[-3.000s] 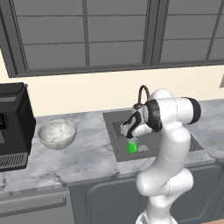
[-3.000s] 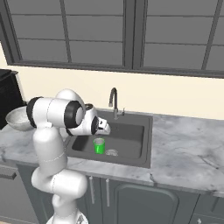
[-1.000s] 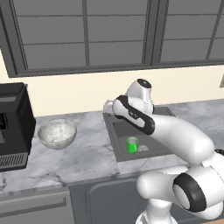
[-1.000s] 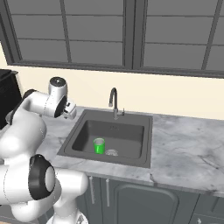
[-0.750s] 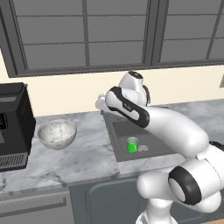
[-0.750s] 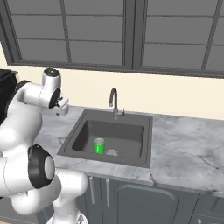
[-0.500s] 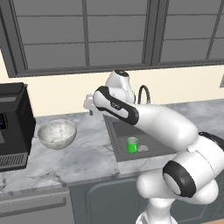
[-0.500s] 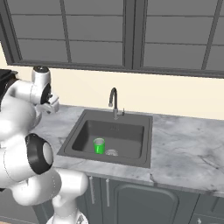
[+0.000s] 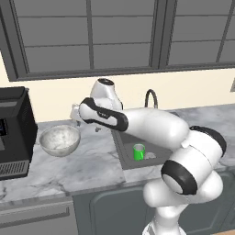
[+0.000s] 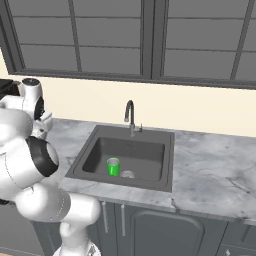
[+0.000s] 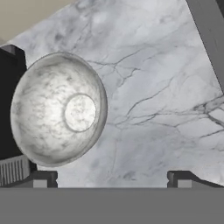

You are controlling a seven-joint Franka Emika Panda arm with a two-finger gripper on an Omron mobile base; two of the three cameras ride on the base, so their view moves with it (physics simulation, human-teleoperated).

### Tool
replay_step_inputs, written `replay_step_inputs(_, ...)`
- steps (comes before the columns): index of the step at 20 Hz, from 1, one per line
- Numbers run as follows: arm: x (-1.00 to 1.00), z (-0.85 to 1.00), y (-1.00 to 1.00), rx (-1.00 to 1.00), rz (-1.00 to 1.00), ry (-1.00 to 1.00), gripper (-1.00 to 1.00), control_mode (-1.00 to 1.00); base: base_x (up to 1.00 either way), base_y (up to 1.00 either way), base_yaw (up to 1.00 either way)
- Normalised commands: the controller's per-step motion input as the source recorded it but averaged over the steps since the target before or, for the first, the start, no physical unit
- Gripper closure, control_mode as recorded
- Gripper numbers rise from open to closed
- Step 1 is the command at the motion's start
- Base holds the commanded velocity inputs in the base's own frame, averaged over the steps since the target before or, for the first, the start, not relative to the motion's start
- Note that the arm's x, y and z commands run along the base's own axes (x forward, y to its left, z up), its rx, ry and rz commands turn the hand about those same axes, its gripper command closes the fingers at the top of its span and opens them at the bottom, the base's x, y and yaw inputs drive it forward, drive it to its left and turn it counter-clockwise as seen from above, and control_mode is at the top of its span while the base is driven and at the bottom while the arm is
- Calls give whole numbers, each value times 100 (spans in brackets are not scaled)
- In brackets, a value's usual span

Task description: Pick the mug and place it in the sink. Pick the bowl and place it in the open cabinet and then close the cabinet.

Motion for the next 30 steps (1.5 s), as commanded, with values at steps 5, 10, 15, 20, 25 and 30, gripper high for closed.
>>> replay_step_inputs(5,22,-53,11,-13,-5,16,-100,-100,0,0,0)
replay_step_inputs(10,39,-29,28,-7,-9,12,-100,-100,0,0,0)
replay_step_inputs(15,47,-4,45,0,-8,12,-100,-100,0,0,0)
replay_step_inputs(20,37,-42,8,-3,-5,8,-100,-100,0,0,0)
replay_step_inputs(25,25,-56,0,-6,-2,5,-100,-100,0,0,0)
replay_step_inputs(30,7,-48,0,-2,0,0,-100,-100,0,0,0)
